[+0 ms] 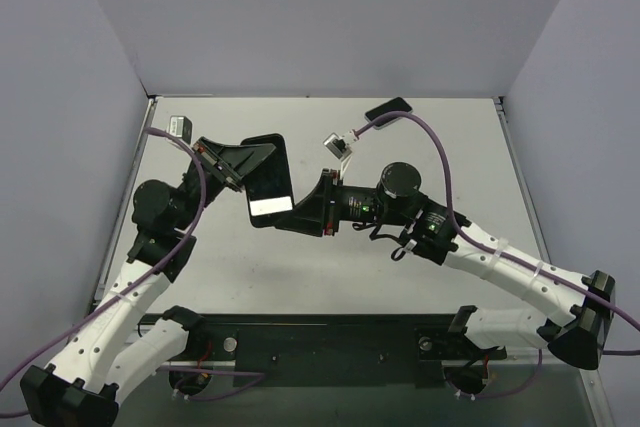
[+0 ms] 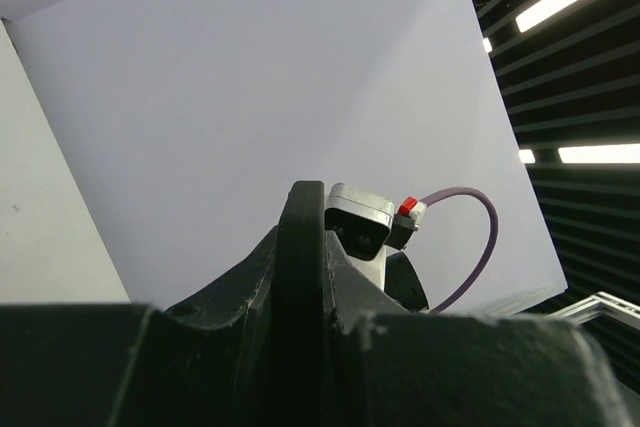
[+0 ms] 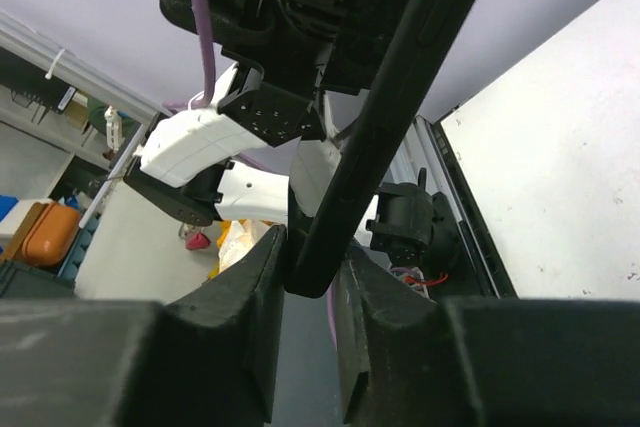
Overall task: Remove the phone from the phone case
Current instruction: Remove the phone case from the phone.
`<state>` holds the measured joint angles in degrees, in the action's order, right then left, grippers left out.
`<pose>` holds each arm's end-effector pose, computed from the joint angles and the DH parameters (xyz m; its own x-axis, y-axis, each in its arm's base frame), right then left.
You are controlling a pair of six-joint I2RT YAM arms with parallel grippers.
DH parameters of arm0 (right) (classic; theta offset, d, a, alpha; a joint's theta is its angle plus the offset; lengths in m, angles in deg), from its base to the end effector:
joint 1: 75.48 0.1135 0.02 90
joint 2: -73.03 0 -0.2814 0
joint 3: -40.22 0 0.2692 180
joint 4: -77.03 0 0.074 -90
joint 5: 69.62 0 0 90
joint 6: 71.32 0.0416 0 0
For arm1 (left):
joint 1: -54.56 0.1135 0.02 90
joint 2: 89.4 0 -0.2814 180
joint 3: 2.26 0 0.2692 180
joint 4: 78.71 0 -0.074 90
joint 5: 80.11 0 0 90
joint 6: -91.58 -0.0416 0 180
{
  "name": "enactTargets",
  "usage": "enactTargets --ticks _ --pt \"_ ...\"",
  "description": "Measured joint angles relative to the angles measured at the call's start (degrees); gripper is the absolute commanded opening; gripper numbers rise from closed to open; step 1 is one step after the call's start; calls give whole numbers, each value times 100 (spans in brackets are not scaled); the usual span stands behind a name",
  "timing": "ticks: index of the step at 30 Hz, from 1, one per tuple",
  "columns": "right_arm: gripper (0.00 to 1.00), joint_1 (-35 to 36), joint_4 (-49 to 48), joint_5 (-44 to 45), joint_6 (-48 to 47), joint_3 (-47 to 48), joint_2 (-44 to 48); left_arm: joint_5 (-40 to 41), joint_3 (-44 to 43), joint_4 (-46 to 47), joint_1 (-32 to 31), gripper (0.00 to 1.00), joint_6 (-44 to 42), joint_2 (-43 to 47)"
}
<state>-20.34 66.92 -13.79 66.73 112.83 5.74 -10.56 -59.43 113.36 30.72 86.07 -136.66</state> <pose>0.1431 0.2463 0.4269 -0.6334 0.1673 -0.7555 -0.7738 -0.1432 0.6170 0.1761 -0.0937 0.4088 -0.6391 -0.7372 -0.2192 0.4056 -0.0809 -0.9105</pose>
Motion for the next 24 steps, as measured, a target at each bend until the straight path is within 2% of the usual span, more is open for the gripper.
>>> enactTargets --ticks 1,3,7,13,20,24 --pt "5 2 -26 -44 4 15 -13 -2 0 -11 9 0 28 0" --pt "0 2 -26 -105 20 39 -26 -37 -17 -22 37 0 179 -4" --pt "0 68 -31 -214 -339 96 -50 -297 -120 4 109 0 415 -85" --pt "0 398 380 234 -2035 142 238 -874 -72 295 98 0 1397 -348" --pt "0 787 1635 750 -3995 1064 31 -953 -26 625 157 0 1996 -350" --pt "0 787 2055 850 -4520 1416 -184 -942 -42 710 238 0 2164 -369"
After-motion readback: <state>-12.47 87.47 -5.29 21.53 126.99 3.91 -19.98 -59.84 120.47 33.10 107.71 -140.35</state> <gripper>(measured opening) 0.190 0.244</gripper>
